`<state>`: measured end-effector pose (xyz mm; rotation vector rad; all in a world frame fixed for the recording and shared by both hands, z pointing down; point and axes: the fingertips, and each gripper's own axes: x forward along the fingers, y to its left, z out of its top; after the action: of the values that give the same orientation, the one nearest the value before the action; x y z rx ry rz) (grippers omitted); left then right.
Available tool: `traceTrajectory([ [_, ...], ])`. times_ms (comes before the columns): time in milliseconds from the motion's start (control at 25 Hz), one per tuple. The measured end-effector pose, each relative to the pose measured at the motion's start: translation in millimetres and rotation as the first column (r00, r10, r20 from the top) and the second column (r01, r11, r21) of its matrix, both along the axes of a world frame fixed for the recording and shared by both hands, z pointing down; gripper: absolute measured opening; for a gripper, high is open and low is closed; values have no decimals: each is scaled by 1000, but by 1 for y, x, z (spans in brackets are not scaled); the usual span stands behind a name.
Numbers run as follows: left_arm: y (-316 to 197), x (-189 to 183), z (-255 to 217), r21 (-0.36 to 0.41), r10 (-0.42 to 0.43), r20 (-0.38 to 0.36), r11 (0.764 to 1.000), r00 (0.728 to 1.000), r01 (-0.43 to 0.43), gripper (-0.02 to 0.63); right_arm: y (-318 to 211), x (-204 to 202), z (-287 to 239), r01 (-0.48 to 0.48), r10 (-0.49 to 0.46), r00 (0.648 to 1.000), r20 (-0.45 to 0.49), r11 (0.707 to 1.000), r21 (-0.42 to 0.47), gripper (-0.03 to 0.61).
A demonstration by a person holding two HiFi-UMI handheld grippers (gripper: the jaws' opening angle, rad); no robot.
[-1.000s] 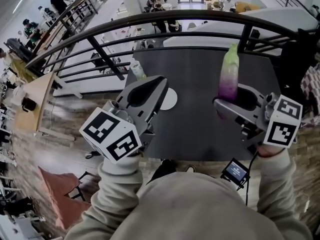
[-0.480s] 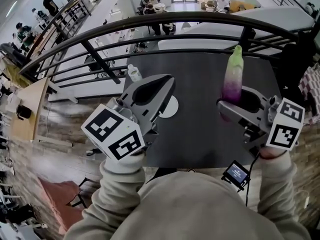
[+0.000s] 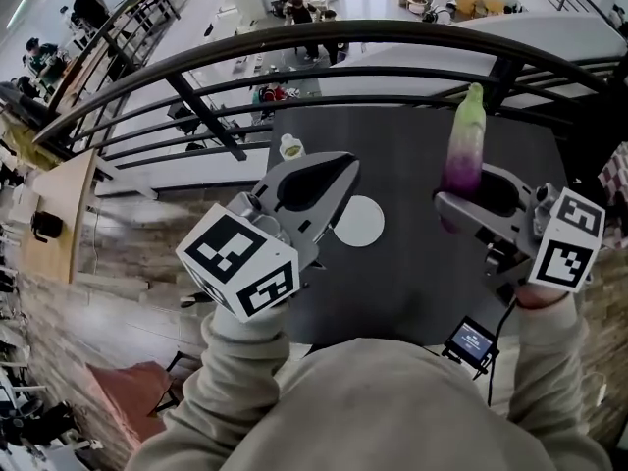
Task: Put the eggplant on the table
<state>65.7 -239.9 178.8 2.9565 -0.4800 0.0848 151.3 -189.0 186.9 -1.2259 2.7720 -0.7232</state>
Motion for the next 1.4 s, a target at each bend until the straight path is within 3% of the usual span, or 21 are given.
traceTrajectory([
  [160, -22, -9, 21, -55, 46, 16, 997, 999, -45, 0, -23, -10, 9, -36, 36, 999, -11, 998, -41, 230],
  [480, -40, 5, 42, -82, 78, 23, 994, 997, -76, 0, -42, 11, 20, -67, 64, 997, -40, 995, -75, 230],
  [880, -59, 22, 51, -112, 61, 43, 992, 997, -56, 0, -70, 19, 37, -16, 15, 1000, -5, 995, -98, 230],
  [1400, -72, -13, 78, -156, -50, 71, 986, 996, 60, 0, -83, 6, 62, 51, -53, 999, -12, 990, -132, 230],
])
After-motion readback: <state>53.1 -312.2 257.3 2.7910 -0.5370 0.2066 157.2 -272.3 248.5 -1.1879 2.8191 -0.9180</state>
